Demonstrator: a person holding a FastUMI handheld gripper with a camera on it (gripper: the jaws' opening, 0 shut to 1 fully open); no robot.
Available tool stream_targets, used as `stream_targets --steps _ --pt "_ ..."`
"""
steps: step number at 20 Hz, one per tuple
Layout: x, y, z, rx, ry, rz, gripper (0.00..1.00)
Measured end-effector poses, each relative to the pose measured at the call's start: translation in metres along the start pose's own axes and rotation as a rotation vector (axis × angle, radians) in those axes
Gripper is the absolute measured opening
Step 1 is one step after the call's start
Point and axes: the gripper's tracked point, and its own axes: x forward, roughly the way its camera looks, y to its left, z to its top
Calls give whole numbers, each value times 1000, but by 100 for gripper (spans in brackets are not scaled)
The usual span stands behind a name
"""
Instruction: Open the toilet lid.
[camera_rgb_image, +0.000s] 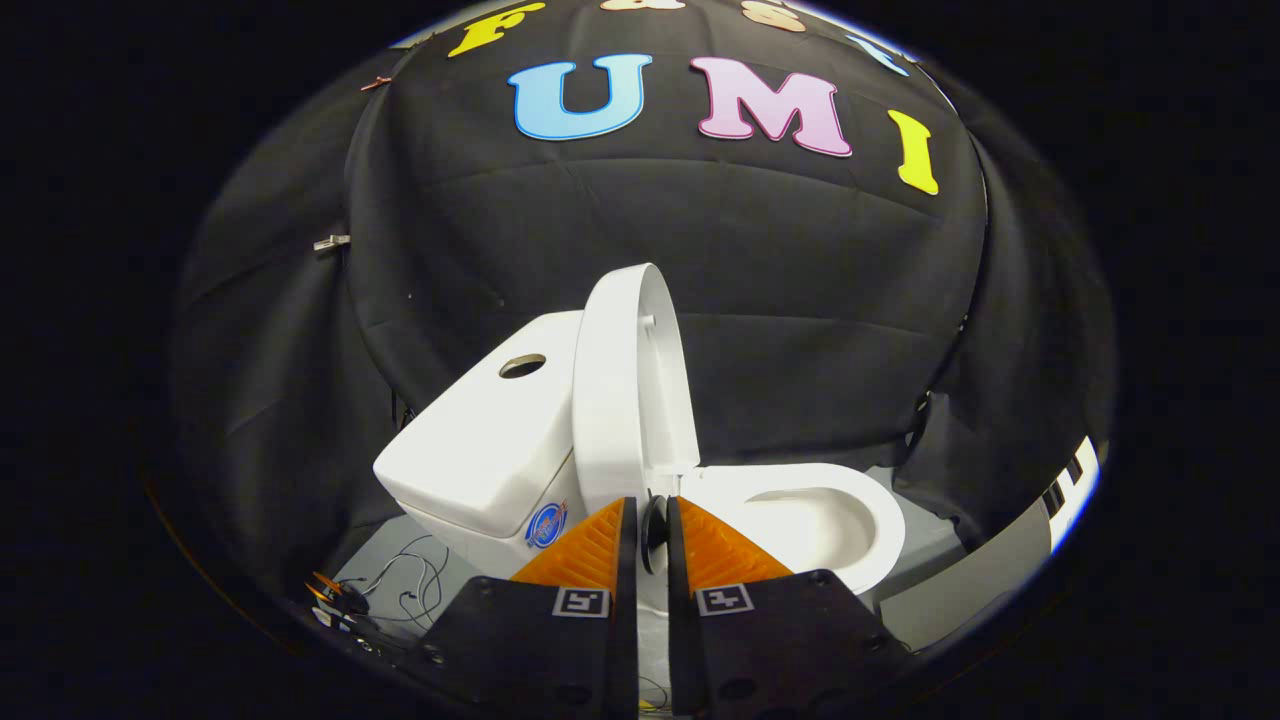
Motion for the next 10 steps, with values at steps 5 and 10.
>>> stream_targets --steps 5,10 --pt "2 12 -5 -37 0 10 17" --pt "8 18 -13 -89 15 -3 17"
